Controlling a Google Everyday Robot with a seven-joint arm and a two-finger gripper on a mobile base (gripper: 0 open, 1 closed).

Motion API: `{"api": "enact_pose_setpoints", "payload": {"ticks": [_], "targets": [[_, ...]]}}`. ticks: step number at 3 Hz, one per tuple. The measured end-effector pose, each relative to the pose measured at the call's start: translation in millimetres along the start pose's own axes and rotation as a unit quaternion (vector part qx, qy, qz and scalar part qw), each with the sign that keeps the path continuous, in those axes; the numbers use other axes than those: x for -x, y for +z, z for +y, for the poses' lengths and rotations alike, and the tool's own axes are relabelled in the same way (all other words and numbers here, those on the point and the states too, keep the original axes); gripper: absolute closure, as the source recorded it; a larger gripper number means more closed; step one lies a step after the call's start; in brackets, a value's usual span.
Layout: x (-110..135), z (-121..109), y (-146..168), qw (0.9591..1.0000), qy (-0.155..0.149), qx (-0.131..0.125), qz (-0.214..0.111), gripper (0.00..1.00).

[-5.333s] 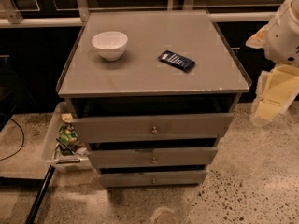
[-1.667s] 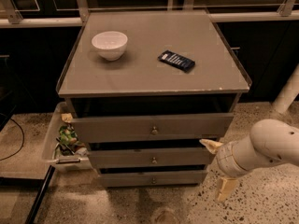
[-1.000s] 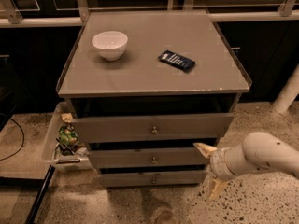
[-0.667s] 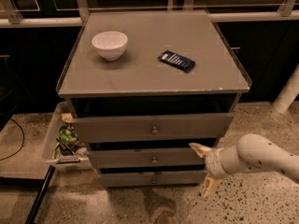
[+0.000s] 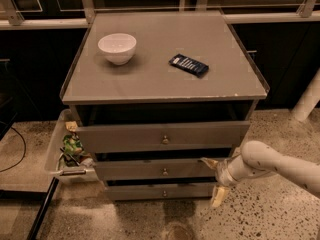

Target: Open middle drawer

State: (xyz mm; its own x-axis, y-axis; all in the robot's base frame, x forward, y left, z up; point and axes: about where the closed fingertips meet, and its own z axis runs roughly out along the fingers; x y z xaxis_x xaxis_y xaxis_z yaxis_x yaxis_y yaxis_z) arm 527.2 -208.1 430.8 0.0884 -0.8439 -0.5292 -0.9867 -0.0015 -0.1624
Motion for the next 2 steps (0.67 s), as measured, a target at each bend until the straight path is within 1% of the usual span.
{"api": "enact_pose_setpoints", "payload": {"ticks": [1,2], "targets": [[0.0,0.0,0.0,1.0,0.0,0.0,0.0,0.0],[1.7,-3.4,8.3,1.0,-0.005,-0.005,-0.001,0.0]]}}
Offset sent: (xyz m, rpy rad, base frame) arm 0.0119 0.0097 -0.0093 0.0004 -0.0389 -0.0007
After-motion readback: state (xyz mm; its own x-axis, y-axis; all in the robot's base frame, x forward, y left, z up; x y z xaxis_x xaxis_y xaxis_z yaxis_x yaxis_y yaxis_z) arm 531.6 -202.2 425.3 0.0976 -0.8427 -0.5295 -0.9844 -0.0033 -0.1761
